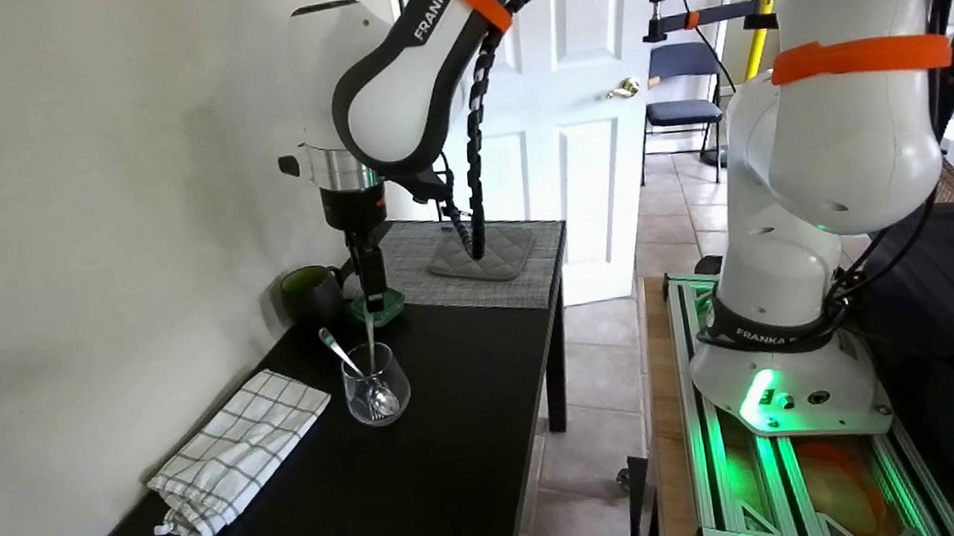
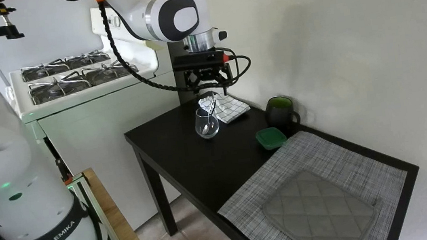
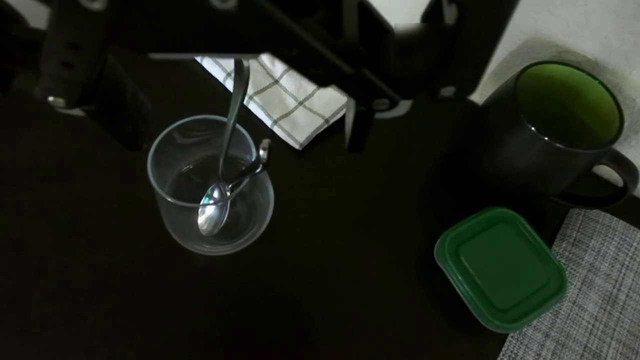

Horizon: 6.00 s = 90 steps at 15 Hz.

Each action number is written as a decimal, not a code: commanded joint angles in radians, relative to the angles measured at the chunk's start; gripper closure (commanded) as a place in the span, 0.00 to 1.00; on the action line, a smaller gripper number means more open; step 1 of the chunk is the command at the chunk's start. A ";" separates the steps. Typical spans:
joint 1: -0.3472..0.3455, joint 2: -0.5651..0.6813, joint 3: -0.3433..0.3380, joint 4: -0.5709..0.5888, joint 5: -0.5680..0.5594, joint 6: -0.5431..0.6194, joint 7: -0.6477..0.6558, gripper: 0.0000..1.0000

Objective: Remove the folk and then the spoon from the glass cup and put them on the table

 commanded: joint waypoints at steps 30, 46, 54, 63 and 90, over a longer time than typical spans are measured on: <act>-0.045 0.109 0.046 0.064 0.117 -0.057 -0.119 0.75; -0.040 0.094 0.057 0.068 0.109 -0.071 -0.103 0.98; -0.036 0.076 0.061 0.082 0.079 -0.081 -0.049 0.98; -0.032 0.004 0.059 0.082 0.046 -0.146 -0.010 0.98; -0.025 -0.153 0.026 0.088 0.008 -0.288 0.084 0.98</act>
